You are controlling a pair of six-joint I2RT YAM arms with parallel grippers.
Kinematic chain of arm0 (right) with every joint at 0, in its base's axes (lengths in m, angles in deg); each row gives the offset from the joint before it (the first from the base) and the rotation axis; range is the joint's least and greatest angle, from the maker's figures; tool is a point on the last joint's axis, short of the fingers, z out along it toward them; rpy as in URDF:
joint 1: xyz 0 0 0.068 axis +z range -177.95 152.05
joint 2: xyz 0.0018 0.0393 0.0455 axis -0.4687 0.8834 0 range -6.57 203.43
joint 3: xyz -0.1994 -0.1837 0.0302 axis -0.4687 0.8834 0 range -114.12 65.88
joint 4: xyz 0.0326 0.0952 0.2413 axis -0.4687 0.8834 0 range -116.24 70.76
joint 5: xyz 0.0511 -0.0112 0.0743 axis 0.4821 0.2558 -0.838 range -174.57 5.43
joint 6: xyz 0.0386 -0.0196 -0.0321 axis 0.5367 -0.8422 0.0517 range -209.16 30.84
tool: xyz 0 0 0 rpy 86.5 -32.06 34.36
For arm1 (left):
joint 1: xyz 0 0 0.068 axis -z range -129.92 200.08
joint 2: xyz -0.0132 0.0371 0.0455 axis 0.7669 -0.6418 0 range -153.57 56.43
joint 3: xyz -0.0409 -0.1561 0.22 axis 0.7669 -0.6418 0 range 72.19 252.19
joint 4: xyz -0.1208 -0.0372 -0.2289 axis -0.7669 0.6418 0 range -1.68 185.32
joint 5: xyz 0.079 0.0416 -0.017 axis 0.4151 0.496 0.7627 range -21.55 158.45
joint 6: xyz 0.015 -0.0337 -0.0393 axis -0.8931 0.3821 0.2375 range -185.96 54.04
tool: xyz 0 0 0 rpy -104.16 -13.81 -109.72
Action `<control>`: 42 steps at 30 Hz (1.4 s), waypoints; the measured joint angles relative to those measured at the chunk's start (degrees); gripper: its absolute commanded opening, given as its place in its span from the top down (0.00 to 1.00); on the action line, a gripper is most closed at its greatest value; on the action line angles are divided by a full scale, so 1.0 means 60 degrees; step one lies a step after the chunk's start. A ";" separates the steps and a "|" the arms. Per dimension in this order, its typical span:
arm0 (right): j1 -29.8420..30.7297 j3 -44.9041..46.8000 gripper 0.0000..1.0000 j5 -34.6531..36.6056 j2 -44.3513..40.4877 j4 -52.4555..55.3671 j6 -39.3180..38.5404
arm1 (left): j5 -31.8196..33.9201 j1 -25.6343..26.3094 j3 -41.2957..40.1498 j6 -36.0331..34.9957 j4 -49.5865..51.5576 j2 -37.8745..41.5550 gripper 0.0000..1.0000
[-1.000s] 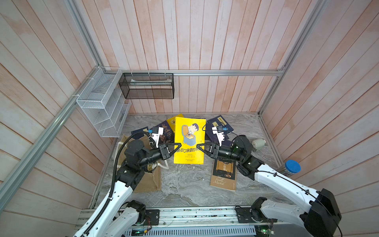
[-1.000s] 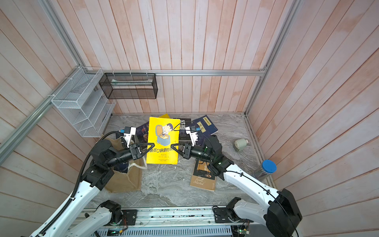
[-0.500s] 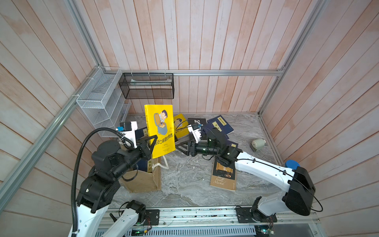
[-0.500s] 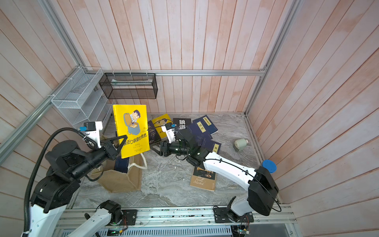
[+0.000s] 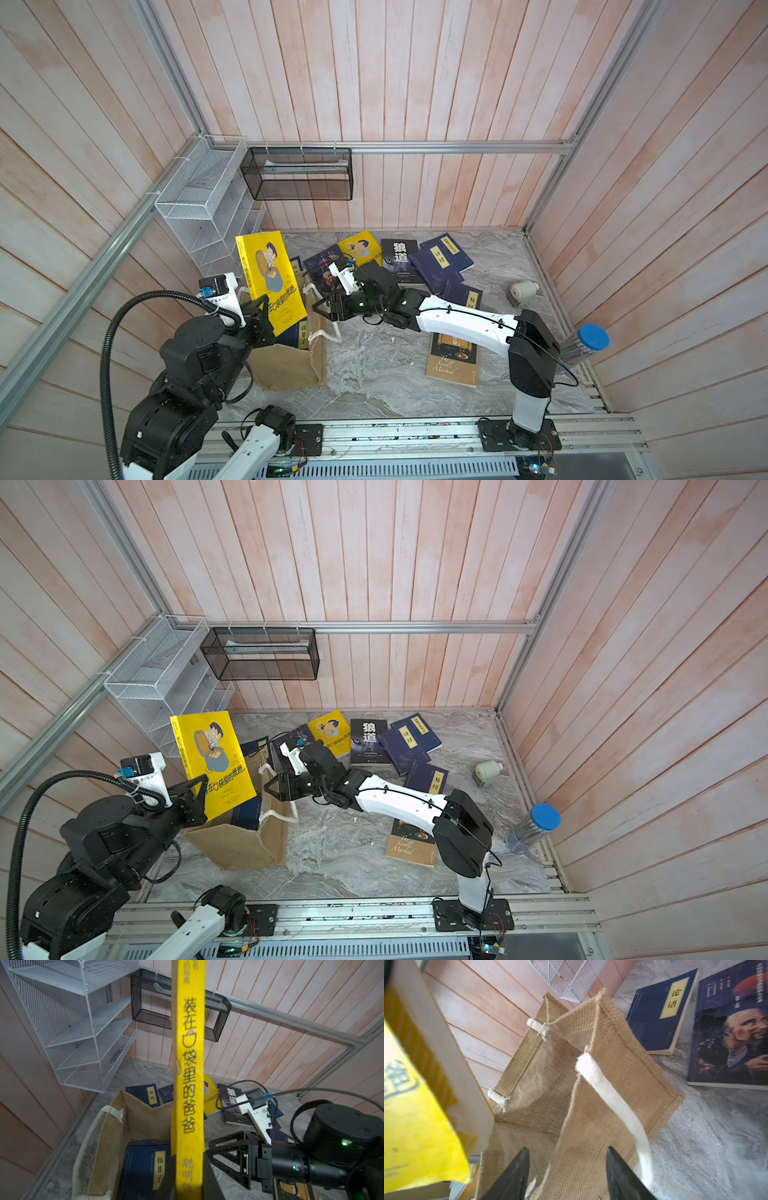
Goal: Put the books into the canvas bag
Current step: Move the canvas bag to the center of the board.
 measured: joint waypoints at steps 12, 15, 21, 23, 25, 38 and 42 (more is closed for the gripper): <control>0.0018 -0.0117 0.95 -0.0546 0.0197 0.0025 0.0302 | 0.0062 0.0000 -0.0900 0.0131 0.1366 0.0197 1.00; 0.0029 -0.0117 1.00 -0.0623 0.0193 0.0040 0.0335 | -0.0007 0.0000 -0.0900 0.0215 0.1501 0.0204 1.00; 0.0091 0.0058 1.00 -0.0514 -0.0076 0.0102 0.0226 | -0.0357 0.0000 -0.0882 0.0382 0.1807 0.0171 1.00; 0.0113 0.0368 1.00 -0.0375 -0.0415 0.0138 0.0157 | -0.0605 0.0000 -0.0823 0.0444 0.1832 0.0120 1.00; 0.0124 0.0809 1.00 -0.0211 -0.0892 0.0175 0.0087 | -0.0925 0.0000 -0.0729 0.0550 0.1814 0.0066 1.00; -0.0299 0.3257 1.00 0.0375 -0.3490 0.0372 0.0080 | -0.2612 0.0000 -0.0492 0.1271 0.0940 -0.0266 1.00; -0.1239 0.4441 1.00 0.0492 -0.4455 0.0295 0.0375 | -0.3428 0.0000 -0.0962 0.1741 0.0098 -0.0645 1.00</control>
